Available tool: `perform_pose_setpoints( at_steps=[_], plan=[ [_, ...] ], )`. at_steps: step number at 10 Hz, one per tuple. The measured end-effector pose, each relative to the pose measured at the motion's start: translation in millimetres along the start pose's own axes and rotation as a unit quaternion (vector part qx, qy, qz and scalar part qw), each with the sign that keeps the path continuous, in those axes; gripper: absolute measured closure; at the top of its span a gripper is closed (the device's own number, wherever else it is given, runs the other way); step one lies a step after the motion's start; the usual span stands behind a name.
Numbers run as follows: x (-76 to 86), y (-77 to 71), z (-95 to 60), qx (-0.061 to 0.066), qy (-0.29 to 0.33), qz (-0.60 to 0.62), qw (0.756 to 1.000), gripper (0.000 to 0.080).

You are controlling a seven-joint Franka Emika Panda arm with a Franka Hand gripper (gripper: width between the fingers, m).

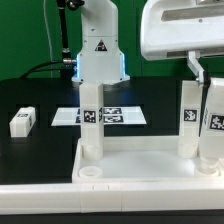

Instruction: Assemble desk

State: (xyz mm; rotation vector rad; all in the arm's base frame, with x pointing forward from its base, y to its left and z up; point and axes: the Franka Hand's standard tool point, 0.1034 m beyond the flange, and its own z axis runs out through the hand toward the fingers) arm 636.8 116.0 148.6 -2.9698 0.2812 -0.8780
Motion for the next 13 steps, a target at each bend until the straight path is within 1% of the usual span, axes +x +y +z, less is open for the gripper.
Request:
perform_pose_setpoints(
  at_steps=[2, 6, 7, 8, 10, 13],
  plan=[
    [1.9, 1.7, 1.2, 0.000, 0.008, -0.001, 1.000, 0.0507],
    [-4.5, 5.9, 7.4, -0.004, 0.005, -0.005, 1.000, 0.0507],
    [-5.5, 5.2, 9.0, -0.004, 0.009, -0.007, 1.000, 0.0507],
    [-5.5, 2.6, 9.7, 0.001, 0.028, -0.010, 1.000, 0.0507],
    [-6.2, 3.8, 9.1, 0.007, 0.063, -0.010, 0.998, 0.0507],
    [-9.7, 3.6, 7.0, 0.003, 0.050, -0.004, 0.999, 0.0507]
  ],
)
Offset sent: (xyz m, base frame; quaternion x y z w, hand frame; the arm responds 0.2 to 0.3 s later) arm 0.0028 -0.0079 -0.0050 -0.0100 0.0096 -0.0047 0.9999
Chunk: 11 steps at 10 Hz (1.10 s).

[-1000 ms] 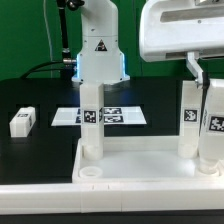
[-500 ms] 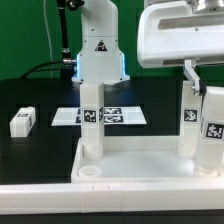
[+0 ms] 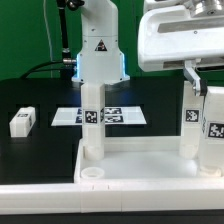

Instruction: Assemble desk

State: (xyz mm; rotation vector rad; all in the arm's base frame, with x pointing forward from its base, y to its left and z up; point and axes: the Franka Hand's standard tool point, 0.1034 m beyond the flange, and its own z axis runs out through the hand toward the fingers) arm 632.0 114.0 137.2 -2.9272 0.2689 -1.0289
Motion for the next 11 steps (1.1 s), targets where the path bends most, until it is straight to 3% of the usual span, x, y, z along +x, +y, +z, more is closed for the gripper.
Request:
perform_pose_setpoints(
  at_steps=[4, 6, 11],
  plan=[
    [0.3, -0.3, 0.3, -0.001, 0.011, 0.000, 1.000, 0.0507],
    [0.2, -0.4, 0.3, -0.001, 0.011, -0.004, 1.000, 0.0202],
    [0.2, -0.4, 0.3, -0.001, 0.011, -0.013, 1.000, 0.0152]
  ],
)
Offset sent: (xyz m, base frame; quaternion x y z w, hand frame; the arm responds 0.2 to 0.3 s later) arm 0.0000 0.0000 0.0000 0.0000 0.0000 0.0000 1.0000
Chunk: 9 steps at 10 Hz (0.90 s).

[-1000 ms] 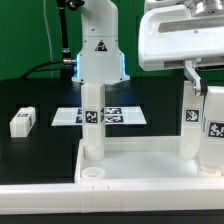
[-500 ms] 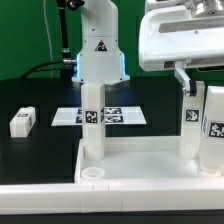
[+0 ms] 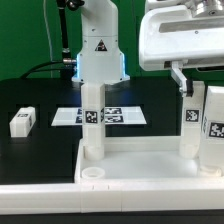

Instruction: Assemble desk

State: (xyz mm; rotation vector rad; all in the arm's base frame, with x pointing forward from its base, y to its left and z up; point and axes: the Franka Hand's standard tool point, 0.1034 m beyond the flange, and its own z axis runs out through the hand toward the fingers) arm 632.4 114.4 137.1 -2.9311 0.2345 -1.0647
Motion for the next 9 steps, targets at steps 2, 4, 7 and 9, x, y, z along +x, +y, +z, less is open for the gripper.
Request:
perform_pose_setpoints(
  at_steps=[2, 4, 7, 9],
  plan=[
    [0.0, 0.0, 0.0, 0.000, 0.000, -0.003, 1.000, 0.0151],
    [12.9, 3.4, -4.8, -0.003, -0.036, -0.008, 0.999, 0.0151],
    [26.5, 5.8, -9.2, -0.004, -0.081, -0.001, 0.997, 0.0151],
    [27.7, 6.0, -10.4, -0.009, -0.154, 0.009, 0.988, 0.0151]
  ],
)
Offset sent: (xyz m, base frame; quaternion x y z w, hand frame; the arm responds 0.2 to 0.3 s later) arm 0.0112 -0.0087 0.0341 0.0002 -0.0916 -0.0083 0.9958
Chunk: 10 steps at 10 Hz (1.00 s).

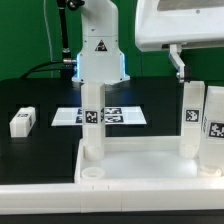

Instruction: Assemble desk

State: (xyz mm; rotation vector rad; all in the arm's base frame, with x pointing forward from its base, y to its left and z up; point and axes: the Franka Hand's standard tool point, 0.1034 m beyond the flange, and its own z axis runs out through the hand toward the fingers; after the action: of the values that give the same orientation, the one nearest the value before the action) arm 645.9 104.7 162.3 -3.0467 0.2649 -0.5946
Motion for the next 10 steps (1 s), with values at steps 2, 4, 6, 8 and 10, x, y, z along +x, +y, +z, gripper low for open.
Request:
perform_pose_setpoints(
  at_steps=[2, 4, 6, 8, 10],
  plan=[
    [-3.0, 3.8, -1.6, -0.008, -0.079, 0.009, 0.997, 0.0151],
    [-10.4, 11.3, -2.4, -0.018, -0.142, 0.015, 0.990, 0.0151],
    [-7.2, 13.4, -2.0, -0.019, -0.145, 0.017, 0.989, 0.0151],
    [3.8, 17.7, -1.9, -0.026, -0.197, 0.020, 0.980, 0.0151],
    [4.4, 11.0, 5.7, -0.024, -0.199, 0.024, 0.979, 0.0151]
  ],
)
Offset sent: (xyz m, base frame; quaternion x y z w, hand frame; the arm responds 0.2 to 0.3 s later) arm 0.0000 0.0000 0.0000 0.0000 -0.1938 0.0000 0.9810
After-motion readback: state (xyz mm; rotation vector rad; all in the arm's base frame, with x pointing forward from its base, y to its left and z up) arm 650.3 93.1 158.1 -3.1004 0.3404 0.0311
